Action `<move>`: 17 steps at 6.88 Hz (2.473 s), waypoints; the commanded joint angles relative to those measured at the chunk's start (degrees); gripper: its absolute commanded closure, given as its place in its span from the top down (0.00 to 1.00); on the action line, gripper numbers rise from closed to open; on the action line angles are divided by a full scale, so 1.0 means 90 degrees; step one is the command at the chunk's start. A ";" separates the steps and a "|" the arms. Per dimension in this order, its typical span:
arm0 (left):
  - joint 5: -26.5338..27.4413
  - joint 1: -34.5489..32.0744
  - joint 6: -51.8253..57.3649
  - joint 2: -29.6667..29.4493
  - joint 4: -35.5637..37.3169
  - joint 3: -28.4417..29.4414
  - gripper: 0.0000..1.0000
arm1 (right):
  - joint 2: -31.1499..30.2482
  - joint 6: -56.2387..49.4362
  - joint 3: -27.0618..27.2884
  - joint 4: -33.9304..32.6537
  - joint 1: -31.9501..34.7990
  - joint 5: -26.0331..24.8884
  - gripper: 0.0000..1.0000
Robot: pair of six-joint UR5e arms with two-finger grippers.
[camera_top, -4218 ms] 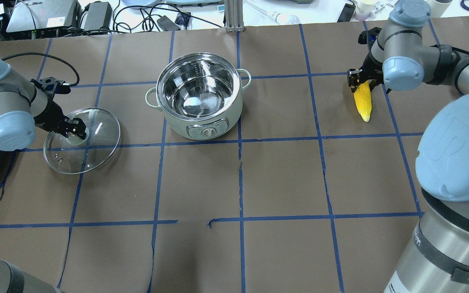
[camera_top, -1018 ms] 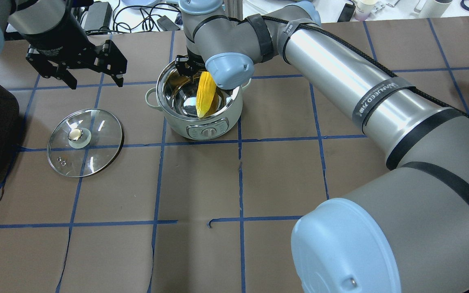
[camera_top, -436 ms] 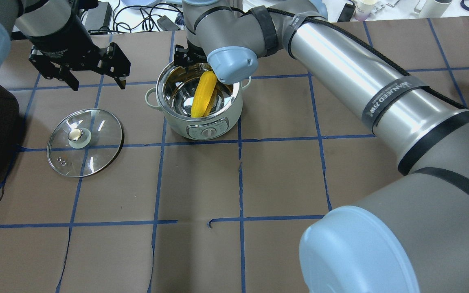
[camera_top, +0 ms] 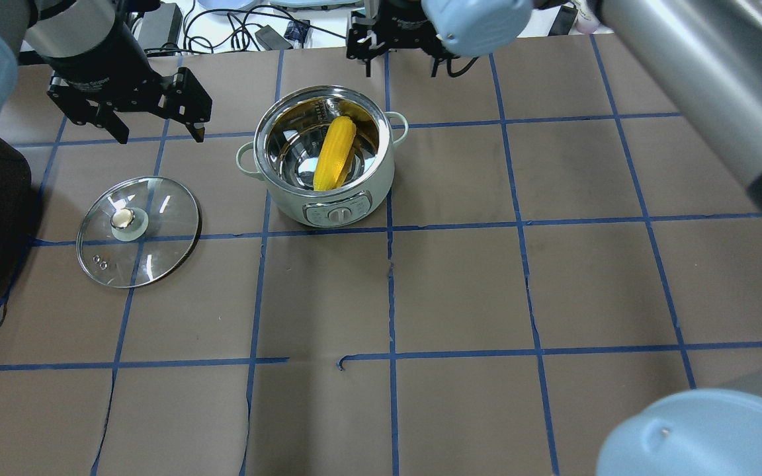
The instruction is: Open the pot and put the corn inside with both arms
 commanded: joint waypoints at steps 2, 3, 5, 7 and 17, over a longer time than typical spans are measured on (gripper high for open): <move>-0.0383 0.0053 0.0048 -0.0008 0.0248 -0.0125 0.99 | -0.1037 -0.1338 0.0077 0.1562 -0.1218 -0.0093 1.00; -0.0383 0.0043 0.0048 0.0012 0.0279 -0.0125 1.00 | -0.1272 -0.1383 0.0185 0.1757 -0.1221 -0.0122 1.00; -0.0364 0.0043 0.0038 0.0021 0.0279 -0.0135 1.00 | -0.1866 -0.1374 0.1060 0.1701 -0.1211 -0.0288 1.00; -0.0354 0.0043 0.0038 0.0022 0.0279 -0.0135 1.00 | -0.2113 -0.1423 0.1512 0.1301 -0.1182 -0.0278 1.00; -0.0354 0.0043 0.0038 0.0041 0.0279 -0.0135 1.00 | -0.2104 -0.1491 0.1484 0.1085 -0.1084 -0.0288 1.00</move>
